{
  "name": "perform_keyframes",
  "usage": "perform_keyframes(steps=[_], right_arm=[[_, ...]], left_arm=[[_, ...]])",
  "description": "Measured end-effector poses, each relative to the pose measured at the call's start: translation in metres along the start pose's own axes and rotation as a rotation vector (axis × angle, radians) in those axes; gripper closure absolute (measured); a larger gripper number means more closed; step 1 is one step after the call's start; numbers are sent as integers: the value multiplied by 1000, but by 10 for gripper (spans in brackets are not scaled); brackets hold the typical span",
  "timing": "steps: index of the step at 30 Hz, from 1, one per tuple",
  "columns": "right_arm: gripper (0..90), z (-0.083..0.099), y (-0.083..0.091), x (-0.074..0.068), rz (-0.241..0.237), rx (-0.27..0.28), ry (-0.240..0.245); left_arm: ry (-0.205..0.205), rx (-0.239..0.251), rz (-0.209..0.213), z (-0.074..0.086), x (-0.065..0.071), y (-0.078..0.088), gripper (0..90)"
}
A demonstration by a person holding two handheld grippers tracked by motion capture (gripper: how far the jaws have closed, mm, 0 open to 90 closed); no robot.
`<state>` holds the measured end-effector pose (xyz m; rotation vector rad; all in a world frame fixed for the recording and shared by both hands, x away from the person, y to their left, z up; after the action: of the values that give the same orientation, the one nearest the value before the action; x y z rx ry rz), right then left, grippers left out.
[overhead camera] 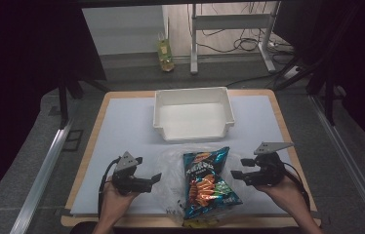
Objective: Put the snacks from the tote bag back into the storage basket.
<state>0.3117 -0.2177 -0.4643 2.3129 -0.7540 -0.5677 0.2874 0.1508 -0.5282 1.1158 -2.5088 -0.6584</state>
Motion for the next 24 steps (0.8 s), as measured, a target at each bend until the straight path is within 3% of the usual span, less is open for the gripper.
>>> perform_keyframes(steps=[6, 11, 16, 19, 24], right_arm=[[358, -7, -10, -19, -41, -9, 37], [360, -14, -29, -36, -80, -38, 66], [361, -17, -50, -43, -72, -61, 64], [411, -14, -61, -42, -57, -91, 60], [575, -9, -66, -39, -108, -107, 12]], left_arm=[[-8, -4, -5, 1, 1, -2, 41], [-20, -11, -2, 1, 3, -3, 41], [-27, -16, 3, 1, 4, -5, 41], [-27, -21, 5, 2, 4, -6, 41], [-32, -27, 7, 2, 4, -7, 41]])
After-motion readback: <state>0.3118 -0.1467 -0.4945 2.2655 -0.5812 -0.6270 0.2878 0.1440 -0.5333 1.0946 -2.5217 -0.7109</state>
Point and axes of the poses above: each handheld gripper's, and its own axes: y roughly backward along the jaws, z roughly out of its underside, x roughly to its right, the point moved 4 cm from there along -y, roughly forward along the jaws, and after that the axes turned 3 degrees about -y, right-handed, at the moved point
